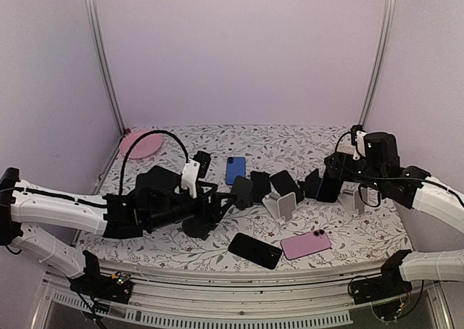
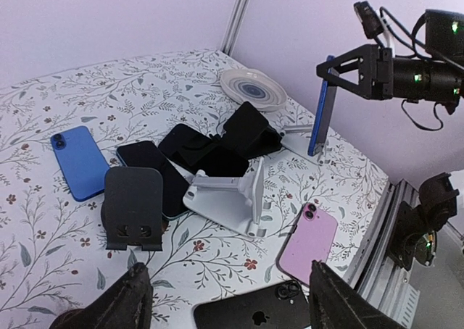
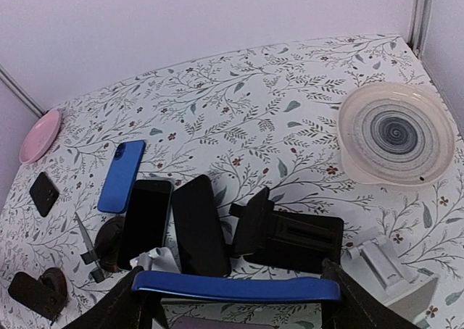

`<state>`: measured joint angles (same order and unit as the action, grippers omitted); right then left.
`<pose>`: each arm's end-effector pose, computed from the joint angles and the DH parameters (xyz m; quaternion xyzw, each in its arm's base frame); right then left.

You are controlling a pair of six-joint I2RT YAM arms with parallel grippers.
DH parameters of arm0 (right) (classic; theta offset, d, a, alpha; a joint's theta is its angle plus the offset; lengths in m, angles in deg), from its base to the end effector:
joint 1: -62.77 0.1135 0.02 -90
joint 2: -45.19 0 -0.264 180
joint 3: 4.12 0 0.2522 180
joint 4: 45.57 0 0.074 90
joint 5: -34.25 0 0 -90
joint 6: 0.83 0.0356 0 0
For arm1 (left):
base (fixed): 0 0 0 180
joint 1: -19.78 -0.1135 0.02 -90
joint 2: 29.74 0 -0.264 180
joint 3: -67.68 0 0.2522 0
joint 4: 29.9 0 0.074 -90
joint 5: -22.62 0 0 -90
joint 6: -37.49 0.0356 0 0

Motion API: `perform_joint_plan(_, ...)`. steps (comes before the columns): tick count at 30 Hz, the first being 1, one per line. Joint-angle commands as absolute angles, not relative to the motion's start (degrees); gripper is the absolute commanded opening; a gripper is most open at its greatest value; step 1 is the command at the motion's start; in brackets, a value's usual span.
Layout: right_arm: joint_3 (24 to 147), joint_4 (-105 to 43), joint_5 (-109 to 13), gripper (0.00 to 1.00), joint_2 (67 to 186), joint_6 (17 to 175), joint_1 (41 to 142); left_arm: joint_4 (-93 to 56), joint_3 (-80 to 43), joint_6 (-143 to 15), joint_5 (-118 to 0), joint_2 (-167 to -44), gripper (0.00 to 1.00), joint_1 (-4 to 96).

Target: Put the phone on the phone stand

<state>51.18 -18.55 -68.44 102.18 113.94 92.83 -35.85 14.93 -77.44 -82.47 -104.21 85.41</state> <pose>0.1975 0.1052 0.2752 0.0168 0.8568 0.1489 0.4935 0.1272 -0.2584 0.2451 0.2006 0.7687 -0.3514 0.4953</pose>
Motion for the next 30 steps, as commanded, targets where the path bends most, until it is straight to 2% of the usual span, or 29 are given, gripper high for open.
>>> perform_joint_plan(1, 51.2, -16.5, -67.8, 0.41, 99.6, 109.6, 87.6, -34.6, 16.6, -78.4, -82.8, -101.8, 0.74, 84.0)
perform_joint_plan(9, 50.8, -13.5, -69.8, 0.39, 99.0, 105.2, 78.5, -34.3, 17.3, -78.8, -82.1, -101.0, 0.74, 82.8)
perform_joint_plan(17, 47.4, -19.6, -66.0, 0.37, 102.6, 102.5, 70.9, -34.0, 17.1, -79.0, -81.5, -101.3, 0.74, 82.2)
perform_joint_plan(30, 43.0, -27.5, -65.1, 0.33, 107.1, 102.4, 70.2, -34.1, 17.1, -79.0, -80.7, -101.3, 0.74, 81.6)
